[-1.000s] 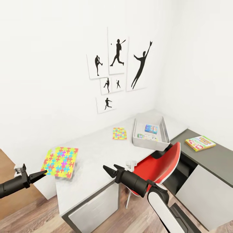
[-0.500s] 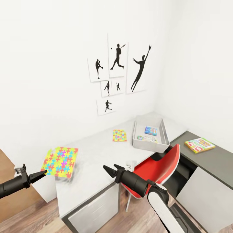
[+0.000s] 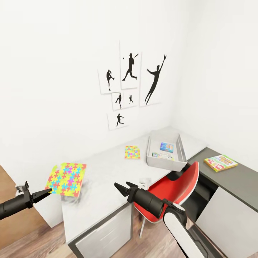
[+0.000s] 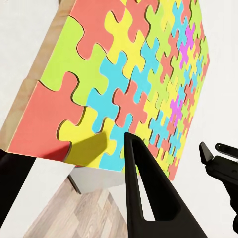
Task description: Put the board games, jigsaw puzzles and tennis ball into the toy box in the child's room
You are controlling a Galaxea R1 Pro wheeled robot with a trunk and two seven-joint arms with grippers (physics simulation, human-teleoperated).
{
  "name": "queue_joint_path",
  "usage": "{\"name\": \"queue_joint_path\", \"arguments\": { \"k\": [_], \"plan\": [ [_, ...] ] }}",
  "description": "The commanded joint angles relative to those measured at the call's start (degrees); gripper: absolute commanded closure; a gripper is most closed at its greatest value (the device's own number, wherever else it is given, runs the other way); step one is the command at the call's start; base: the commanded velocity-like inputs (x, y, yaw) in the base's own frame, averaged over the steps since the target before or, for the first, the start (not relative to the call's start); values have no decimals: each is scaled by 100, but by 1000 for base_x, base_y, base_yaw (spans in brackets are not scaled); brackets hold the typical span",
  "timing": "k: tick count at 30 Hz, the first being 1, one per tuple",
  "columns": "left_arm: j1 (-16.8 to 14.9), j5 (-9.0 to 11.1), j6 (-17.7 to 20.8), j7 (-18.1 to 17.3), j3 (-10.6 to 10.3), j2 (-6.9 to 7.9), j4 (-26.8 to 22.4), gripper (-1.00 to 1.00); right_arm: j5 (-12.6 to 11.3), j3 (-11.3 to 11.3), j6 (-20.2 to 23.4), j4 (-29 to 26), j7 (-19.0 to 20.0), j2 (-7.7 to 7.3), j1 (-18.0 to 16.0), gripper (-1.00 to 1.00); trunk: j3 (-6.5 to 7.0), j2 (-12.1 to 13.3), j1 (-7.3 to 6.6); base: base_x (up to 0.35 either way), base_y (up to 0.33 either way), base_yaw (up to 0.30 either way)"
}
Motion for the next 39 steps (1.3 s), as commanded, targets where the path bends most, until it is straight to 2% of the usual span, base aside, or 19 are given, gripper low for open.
{"name": "queue_joint_path", "arguments": {
  "k": [1,11,17,27,30,35,37,39],
  "plan": [
    [-7,-41,55,-39,11,-1,-3,100,-36,1,20,-3,-2,-3,-6,-100,-3,-12,4,0,0,0],
    [-7,-41,55,-39,4,-1,-3,100,-41,-3,9,-3,-8,-3,-6,-100,80,-12,4,0,0,0],
    [-7,-41,55,-39,10,1,-3,100,-47,-3,20,5,-34,32,-6,-100,87,-12,4,0,0,0],
    [-7,-41,55,-39,11,2,-3,100,-58,-3,28,-2,-41,7,-6,-100,87,-12,4,0,0,0],
    [-7,-41,55,-39,11,3,-3,100,-70,-39,61,-67,-64,50,-17,-100,87,-12,4,0,0,0],
    [-7,-41,55,-39,12,-4,-3,100,-80,-351,494,-157,-152,67,-25,-100,87,-12,4,0,0,0],
    [-7,-41,55,-39,12,-2,-3,100,-87,-577,627,-175,-169,58,-29,-100,87,-12,4,0,0,0],
    [-7,-41,55,-39,12,-3,-3,100,-131,-1017,842,-188,-160,33,-27,-100,87,-12,4,0,0,0]
  ]
}}
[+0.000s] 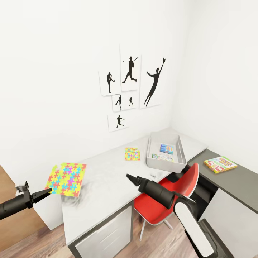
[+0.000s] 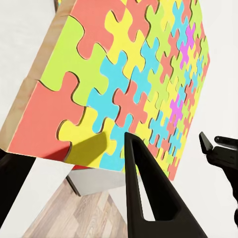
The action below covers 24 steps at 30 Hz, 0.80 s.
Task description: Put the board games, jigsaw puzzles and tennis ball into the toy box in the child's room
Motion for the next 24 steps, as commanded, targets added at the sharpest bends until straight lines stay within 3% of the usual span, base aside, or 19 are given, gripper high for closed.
{"name": "queue_joint_path", "arguments": {
  "k": [1,3,8,14,24],
  "plan": [
    [-7,-40,55,-40,9,-3,-3,100,-33,-107,100,-4,6,1,-5,-100,-13,-13,4,0,0,0],
    [-7,-40,55,-40,3,-8,-3,100,-58,-425,491,-9,21,19,-3,-100,-13,-13,4,0,0,0],
    [-7,-42,55,-40,-3,-15,-3,100,-193,-867,896,-11,297,26,-3,-100,-13,-13,4,0,0,0],
    [-7,-40,55,-40,6,-8,-3,100,-267,-959,963,-11,643,80,-1,-100,-13,-13,4,0,0,0],
    [-7,-35,55,-40,42,-1,-3,100,-278,-971,976,-11,694,128,-2,-100,-25,-13,4,0,0,0]
  ]
}}
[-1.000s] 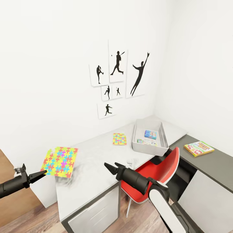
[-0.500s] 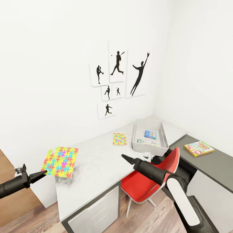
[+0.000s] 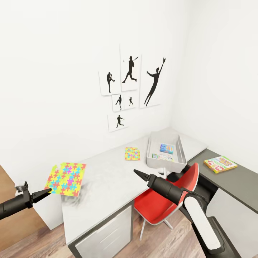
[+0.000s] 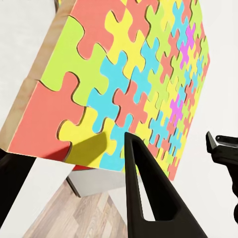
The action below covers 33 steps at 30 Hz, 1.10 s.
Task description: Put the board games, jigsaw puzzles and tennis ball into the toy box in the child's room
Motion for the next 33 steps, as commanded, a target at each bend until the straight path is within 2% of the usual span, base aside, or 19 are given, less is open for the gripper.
{"name": "queue_joint_path", "arguments": {
  "k": [1,14,24,28,33],
  "plan": [
    [-7,-37,55,-40,14,0,-3,100,-5,1,22,-1,12,-3,-6,-100,-20,-13,3,0,0,0],
    [-7,-39,47,-40,9,-7,-11,100,-5,-1,44,-1,45,-3,-6,-100,-139,-13,3,-63,16,-3],
    [-7,-41,46,-40,4,-7,-60,100,-5,15,24,-1,68,-5,-6,-100,-223,-13,3,-1,0,-89],
    [0,-41,46,-40,-15,-7,-181,100,0,174,30,-1,77,-32,-6,-100,-230,-13,3,0,0,-13],
    [2,-41,44,-40,-13,-7,-208,100,3,224,86,-4,154,-101,-6,-100,-232,-13,3,0,0,-2]
  ]
}}
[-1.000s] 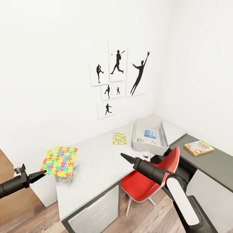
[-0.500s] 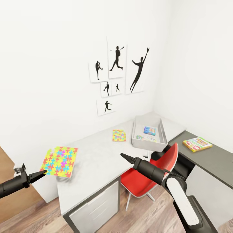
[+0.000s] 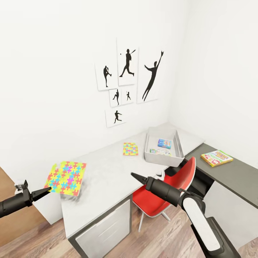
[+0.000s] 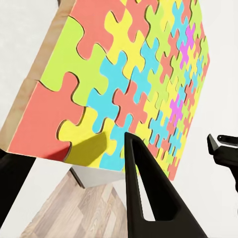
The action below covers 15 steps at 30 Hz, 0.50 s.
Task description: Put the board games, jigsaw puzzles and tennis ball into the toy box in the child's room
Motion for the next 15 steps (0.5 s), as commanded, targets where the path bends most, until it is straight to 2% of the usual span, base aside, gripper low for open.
{"name": "queue_joint_path", "arguments": {
  "k": [1,4,6,7,8,9,10,11,12,13,15],
  "plan": [
    [-6,-40,54,-40,10,-2,-4,100,-4,-1,37,-3,33,-6,-6,-100,-12,-12,4,0,0,0],
    [-3,-38,53,-40,11,-2,-18,100,-4,-82,262,-6,238,-10,-8,-100,-13,-12,4,0,0,0],
    [0,-39,51,-40,11,-2,-26,100,-4,-234,394,-8,446,-12,-10,-100,-13,-12,4,0,0,0],
    [1,-37,51,-40,11,-2,-29,100,-7,-432,444,-11,627,-13,-9,-100,-13,-12,4,0,0,0],
    [1,-39,50,-40,11,-2,-31,100,-9,-710,475,-13,857,-15,-8,-100,-13,-12,4,0,0,0],
    [2,-40,50,-40,11,-2,-32,100,-10,-881,489,-13,996,-16,-5,-100,-13,-12,4,0,0,0],
    [2,-41,49,-40,8,-5,-33,100,-11,-1262,512,-14,1332,-17,-1,-100,-13,-12,4,0,0,0],
    [2,-41,47,-40,7,-6,-33,100,-11,-1459,524,-15,1532,-18,4,-100,-13,-12,4,0,0,0],
    [2,-42,43,-40,5,-12,-34,100,-10,-1855,538,-15,1984,-18,40,-100,-13,-12,4,0,0,0],
    [2,-42,34,-40,4,-23,-34,100,13,-2423,538,-16,2704,-16,244,-100,-13,-12,4,0,0,0],
    [3,-42,20,-40,2,-36,-35,100,34,-3119,527,-16,3434,-9,641,-100,-13,-12,4,0,0,0]
  ]
}}
